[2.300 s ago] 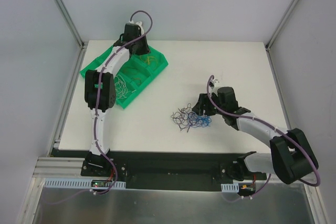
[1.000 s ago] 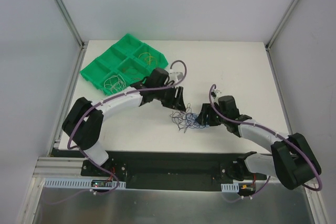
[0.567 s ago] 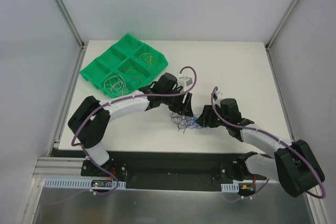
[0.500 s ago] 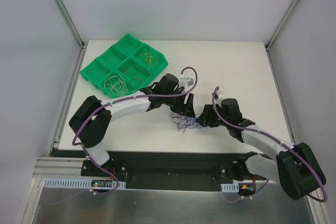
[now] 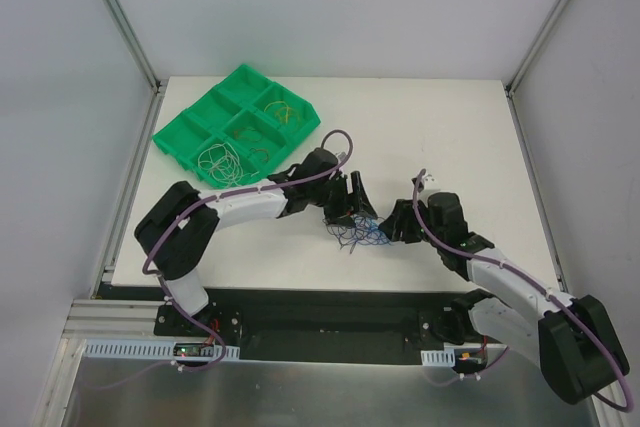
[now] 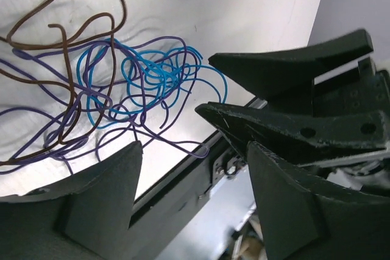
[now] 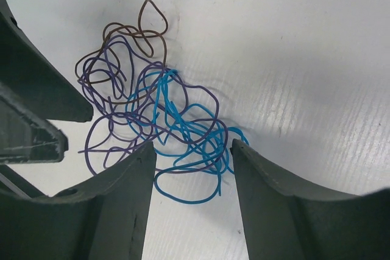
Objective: Untangle the cables
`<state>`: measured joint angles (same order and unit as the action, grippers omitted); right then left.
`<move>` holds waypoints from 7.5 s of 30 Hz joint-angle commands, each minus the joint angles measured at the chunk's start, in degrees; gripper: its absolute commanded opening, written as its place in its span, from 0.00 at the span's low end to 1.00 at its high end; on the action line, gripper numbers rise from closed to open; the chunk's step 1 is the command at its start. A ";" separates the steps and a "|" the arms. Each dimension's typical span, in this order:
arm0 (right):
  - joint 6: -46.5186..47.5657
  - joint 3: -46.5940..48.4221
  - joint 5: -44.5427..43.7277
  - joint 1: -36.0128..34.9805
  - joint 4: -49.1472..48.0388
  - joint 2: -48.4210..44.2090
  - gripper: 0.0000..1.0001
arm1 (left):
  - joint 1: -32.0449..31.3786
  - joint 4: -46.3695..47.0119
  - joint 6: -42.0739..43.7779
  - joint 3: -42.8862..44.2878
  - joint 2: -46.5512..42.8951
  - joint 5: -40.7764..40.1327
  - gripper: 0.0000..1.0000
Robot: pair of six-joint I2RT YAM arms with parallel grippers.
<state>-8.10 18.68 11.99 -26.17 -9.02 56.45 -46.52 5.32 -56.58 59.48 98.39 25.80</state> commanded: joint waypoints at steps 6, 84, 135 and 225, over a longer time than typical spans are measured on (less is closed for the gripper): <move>0.10 -0.31 -1.18 -0.02 0.31 -0.73 0.56 | -1.02 3.46 -14.96 1.16 4.97 -1.72 0.53; 9.85 4.62 -7.26 3.42 2.00 -12.40 0.83 | -2.52 -35.12 58.77 49.41 -32.38 -39.16 0.00; 15.84 30.47 -37.48 -4.78 22.02 -15.94 0.01 | -2.43 -34.94 57.72 44.93 -38.80 -38.29 0.00; -2.20 39.06 15.26 -14.26 7.33 33.38 0.22 | 4.07 -31.80 38.65 2.84 -35.21 -25.91 0.00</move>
<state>-11.94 53.63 24.58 -40.14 -1.54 89.52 -42.83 -33.26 -13.98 64.16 59.94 -10.15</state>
